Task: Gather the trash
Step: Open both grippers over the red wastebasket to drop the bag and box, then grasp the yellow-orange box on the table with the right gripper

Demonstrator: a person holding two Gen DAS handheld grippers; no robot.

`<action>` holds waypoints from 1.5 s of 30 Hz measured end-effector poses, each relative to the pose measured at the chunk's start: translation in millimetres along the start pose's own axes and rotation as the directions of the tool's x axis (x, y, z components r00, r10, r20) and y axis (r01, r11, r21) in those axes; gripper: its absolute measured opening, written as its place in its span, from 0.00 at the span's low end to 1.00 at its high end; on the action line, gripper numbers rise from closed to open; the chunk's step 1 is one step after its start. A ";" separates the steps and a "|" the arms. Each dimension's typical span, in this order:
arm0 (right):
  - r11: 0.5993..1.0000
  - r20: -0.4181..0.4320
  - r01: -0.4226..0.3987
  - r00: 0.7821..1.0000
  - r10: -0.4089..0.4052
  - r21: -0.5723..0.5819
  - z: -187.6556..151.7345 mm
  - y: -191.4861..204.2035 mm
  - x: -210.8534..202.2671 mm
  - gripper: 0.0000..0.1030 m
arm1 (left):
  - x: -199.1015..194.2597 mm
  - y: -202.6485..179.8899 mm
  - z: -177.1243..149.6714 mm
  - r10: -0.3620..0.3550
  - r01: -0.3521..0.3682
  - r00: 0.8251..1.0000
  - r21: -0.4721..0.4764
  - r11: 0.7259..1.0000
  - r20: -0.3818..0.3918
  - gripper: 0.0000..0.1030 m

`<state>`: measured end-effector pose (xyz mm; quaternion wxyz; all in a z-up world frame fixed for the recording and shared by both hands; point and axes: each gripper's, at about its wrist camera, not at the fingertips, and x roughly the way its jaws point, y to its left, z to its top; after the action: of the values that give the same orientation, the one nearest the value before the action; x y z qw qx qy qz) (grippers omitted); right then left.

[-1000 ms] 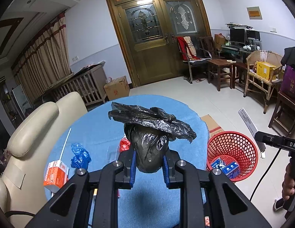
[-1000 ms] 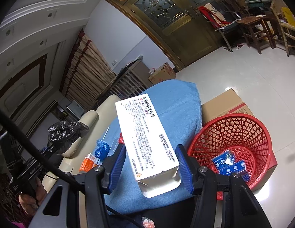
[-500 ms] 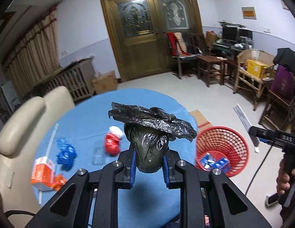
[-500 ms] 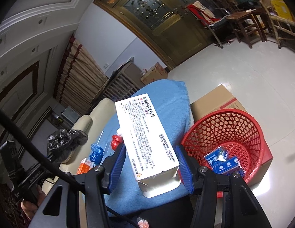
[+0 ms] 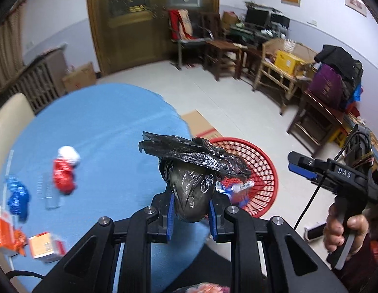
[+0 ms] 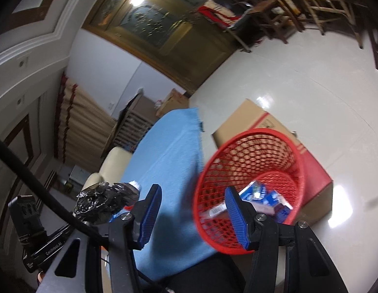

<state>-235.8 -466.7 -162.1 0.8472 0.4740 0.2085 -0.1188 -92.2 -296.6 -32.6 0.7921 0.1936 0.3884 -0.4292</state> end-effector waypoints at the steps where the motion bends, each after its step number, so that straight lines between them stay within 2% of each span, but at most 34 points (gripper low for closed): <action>1: 1.000 -0.005 0.014 1.000 -0.014 0.020 0.6 -6.4 2.0 0.56 | 10.2 -4.4 3.5 -0.012 0.012 1.000 0.000 1.000 -0.019 0.24; 4: 0.998 -0.003 0.028 1.000 -0.028 0.053 1.2 -17.6 2.3 0.56 | 37.5 -21.8 10.5 -0.041 0.043 0.997 0.019 0.999 -0.066 0.24; 7: 0.998 0.000 0.038 0.999 -0.038 0.056 1.5 -22.0 -2.3 0.57 | 50.8 -37.2 15.4 -0.052 0.056 0.996 0.045 0.997 -0.077 0.28; 9: 0.997 0.010 0.038 0.999 -0.038 0.067 3.6 -26.8 -7.2 0.57 | 54.2 -48.0 17.8 -0.051 0.056 0.996 0.065 0.996 -0.077 0.45; 10: 0.997 0.014 0.037 0.999 -0.038 0.072 4.9 -28.9 -9.8 0.57 | 53.2 -52.1 17.9 -0.044 0.049 0.997 0.073 0.996 -0.068 0.58; 11: 0.996 0.020 0.036 0.999 -0.037 0.079 6.2 -31.0 -13.2 0.57 | 49.7 -53.0 17.8 -0.040 0.044 0.998 0.081 0.996 -0.053 0.61; 15: 0.995 0.030 0.023 0.999 -0.026 0.099 11.0 -35.2 -21.5 0.57 | 34.1 -53.6 16.5 -0.019 0.021 1.000 0.110 0.994 -0.021 0.62; 20: 0.996 0.020 0.005 1.000 -0.007 0.086 11.8 -24.5 -20.9 0.57 | 5.5 -28.9 -3.1 0.005 -0.006 1.000 0.097 0.995 0.015 0.65; 25: 0.999 -0.010 -0.007 1.000 0.007 0.043 9.4 -5.6 -11.8 0.57 | -27.8 7.4 -46.6 0.117 -0.123 0.991 0.091 0.988 0.066 0.67; 30: 1.000 -0.056 -0.005 0.998 0.005 -0.009 1.1 16.6 6.0 0.58 | -64.2 68.8 -100.9 0.268 -0.268 0.960 -0.011 0.963 0.084 0.69; 32: 1.000 -0.080 -0.006 0.997 0.003 -0.030 -4.2 26.8 15.3 0.58 | -78.4 95.8 -123.0 0.326 -0.322 0.943 -0.070 0.944 0.070 0.69; 34: 0.999 -0.108 -0.012 0.994 0.007 -0.046 -10.3 36.7 26.6 0.58 | -93.6 125.4 -145.1 0.392 -0.382 0.919 -0.140 0.914 0.051 0.69; 39: 0.993 -0.186 -0.024 0.983 0.003 -0.113 -29.6 69.7 58.9 0.58 | -122.5 174.6 -181.3 0.478 -0.452 0.878 -0.274 0.849 0.032 0.69; 42: 0.985 -0.240 -0.043 0.971 0.002 -0.166 -43.7 93.8 80.2 0.58 | -132.9 193.8 -196.3 0.520 -0.487 0.854 -0.320 0.813 0.021 0.69; 45: 0.970 -0.300 -0.080 0.954 0.008 -0.228 -60.7 124.7 102.6 0.58 | -139.0 206.8 -212.2 0.546 -0.509 0.838 -0.348 0.787 0.007 0.69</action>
<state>-109.8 -350.1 -144.1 0.8593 0.3862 0.3353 -0.0015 -61.6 28.0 -61.8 0.9210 0.1346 0.3423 -0.1286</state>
